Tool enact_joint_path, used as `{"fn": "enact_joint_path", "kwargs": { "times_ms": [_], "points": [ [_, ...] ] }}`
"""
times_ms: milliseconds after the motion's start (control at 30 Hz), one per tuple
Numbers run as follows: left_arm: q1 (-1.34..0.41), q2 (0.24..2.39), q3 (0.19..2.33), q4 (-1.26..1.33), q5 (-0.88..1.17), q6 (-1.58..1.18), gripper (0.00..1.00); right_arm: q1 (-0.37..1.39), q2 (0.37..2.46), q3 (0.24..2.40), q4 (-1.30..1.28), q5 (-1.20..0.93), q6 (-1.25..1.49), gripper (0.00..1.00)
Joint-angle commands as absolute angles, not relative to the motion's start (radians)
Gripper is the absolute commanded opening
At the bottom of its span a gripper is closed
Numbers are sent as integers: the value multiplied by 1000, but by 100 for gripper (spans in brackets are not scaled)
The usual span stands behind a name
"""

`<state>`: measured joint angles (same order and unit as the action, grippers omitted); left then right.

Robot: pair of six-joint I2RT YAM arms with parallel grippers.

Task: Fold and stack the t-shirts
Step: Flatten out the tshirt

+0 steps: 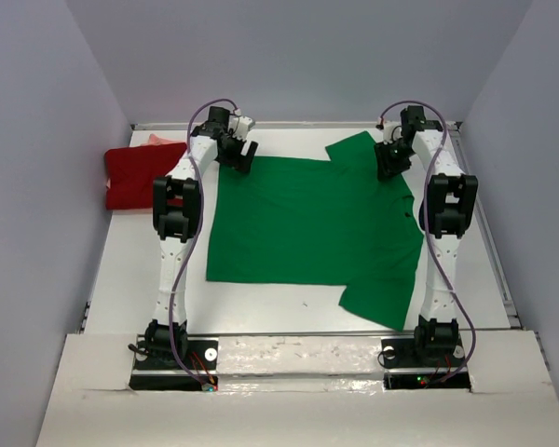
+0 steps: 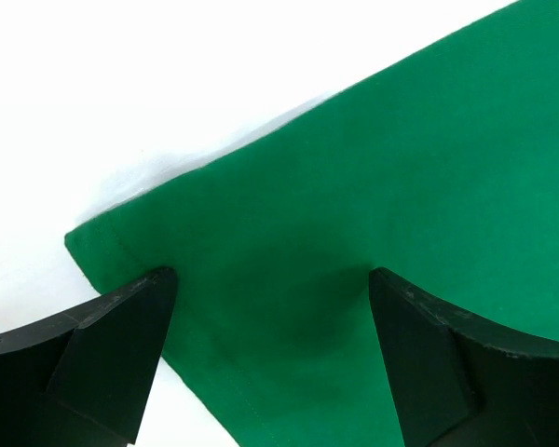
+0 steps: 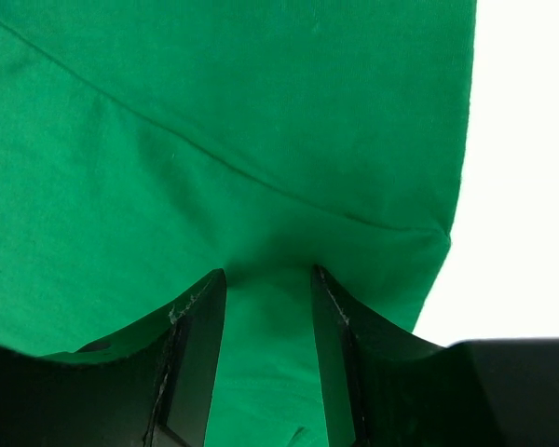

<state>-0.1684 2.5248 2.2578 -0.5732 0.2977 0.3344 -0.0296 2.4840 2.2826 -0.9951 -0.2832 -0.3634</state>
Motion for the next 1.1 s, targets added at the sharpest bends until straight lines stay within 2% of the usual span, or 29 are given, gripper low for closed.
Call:
{"fn": "enact_joint_path", "kwargs": {
  "times_ms": [0, 167, 267, 433, 833, 1067],
  "points": [
    [-160, 2526, 2284, -623, 218, 322, 99, -18, 2517, 2352, -1000, -261, -353, 48],
    [-161, 2526, 2316, -646, 150, 313, 99, -18, 2568, 2437, -1014, -241, -333, 51],
    [-161, 2517, 2344, -673, 112, 299, 99, -9, 2592, 2460, -1009, -212, -324, 99],
    [-161, 2468, 2353, -678, 78, 295, 99, -9, 2628, 2488, -956, -131, -296, 100],
    [-167, 2361, 2393, -669, 42, 284, 99, -9, 2661, 2571, -884, -193, -279, 100],
    [-166, 2244, 2280, -591, -61, 282, 99, -9, 2660, 2580, -801, -233, -279, 100]
  ]
}}
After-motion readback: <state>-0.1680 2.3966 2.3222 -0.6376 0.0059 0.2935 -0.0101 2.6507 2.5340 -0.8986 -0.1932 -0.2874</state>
